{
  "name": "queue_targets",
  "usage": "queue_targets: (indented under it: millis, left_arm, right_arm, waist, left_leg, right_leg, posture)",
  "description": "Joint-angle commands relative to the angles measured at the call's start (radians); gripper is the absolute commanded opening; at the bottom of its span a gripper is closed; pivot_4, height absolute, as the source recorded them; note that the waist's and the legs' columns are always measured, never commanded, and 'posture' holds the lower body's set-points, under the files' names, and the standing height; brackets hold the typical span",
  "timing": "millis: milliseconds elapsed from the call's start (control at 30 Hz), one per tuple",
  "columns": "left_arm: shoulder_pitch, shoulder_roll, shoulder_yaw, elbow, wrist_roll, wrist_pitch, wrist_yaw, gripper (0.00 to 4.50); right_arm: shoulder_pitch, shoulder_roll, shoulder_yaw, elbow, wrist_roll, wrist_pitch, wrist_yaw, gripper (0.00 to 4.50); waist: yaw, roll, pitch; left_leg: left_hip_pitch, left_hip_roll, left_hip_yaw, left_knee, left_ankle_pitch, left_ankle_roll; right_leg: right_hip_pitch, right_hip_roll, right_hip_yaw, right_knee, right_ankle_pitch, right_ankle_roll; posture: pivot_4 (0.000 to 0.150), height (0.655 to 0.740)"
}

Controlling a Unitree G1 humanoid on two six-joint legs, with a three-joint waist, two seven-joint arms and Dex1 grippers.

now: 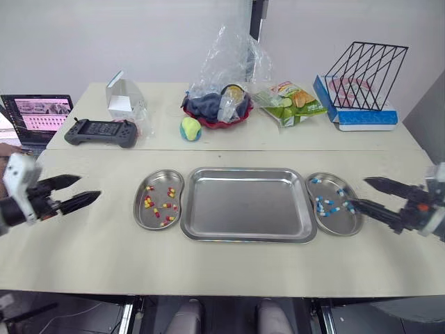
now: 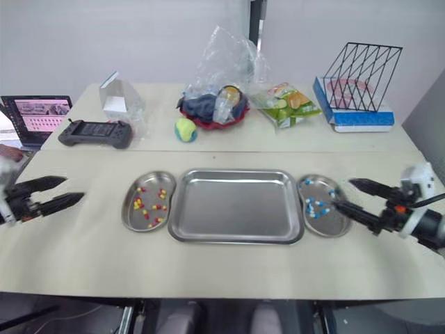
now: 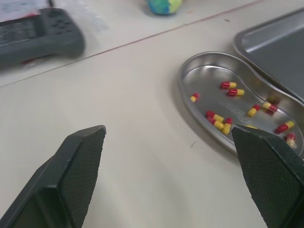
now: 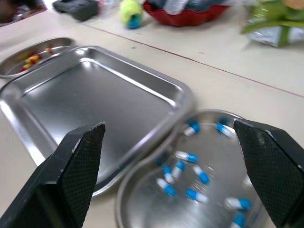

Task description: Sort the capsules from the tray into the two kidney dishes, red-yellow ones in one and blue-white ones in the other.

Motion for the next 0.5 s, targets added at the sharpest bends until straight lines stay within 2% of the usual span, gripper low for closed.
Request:
queue_targets:
  millis: [33,133,267,500]
  left_arm:
    - [0.053,-0.03,0.092,-0.035,-0.029,-0.053,0.071,4.44]
    - [0.12,-0.09,0.099,-0.009,0.07,-0.251,0.199,4.44]
    - [0.158,-0.107,0.053,0.063,0.141,-0.374,0.256,4.44]
    - [0.158,-0.13,0.001,0.123,0.158,-0.491,0.287,4.44]
  right_arm:
    - [-0.027,-0.017,-0.042,0.138,-0.051,-0.118,0.021,4.5]
    - [-0.049,-0.033,-0.065,0.332,-0.143,-0.293,-0.024,4.5]
    - [-0.072,-0.028,-0.09,0.482,-0.187,-0.445,-0.061,4.5]
    - [-0.086,0.006,-0.102,0.581,-0.196,-0.552,-0.108,4.5]
  waist:
    - [0.008,0.0,0.0]
    - [0.015,0.001,0.0]
    - [0.017,0.0,0.0]
    - [0.01,0.001,0.0]
  left_leg:
    - [0.0,0.0,0.0,0.0,0.0,0.0]
    - [0.003,0.0,0.001,0.0,0.0,0.0]
    - [0.003,0.0,0.001,0.0,0.0,-0.001]
    - [0.003,0.0,0.002,-0.001,0.0,-0.001]
  right_leg:
    - [0.0,0.0,0.0,0.0,0.0,0.0]
    - [0.004,0.0,0.001,-0.001,0.0,-0.001]
    - [0.003,0.0,0.001,-0.002,0.001,-0.001]
    - [0.004,0.0,0.002,-0.002,0.001,-0.001]
  posture:
    - [0.15,0.7391]
    - [0.15,0.7391]
    - [0.15,0.7391]
    - [0.15,0.7391]
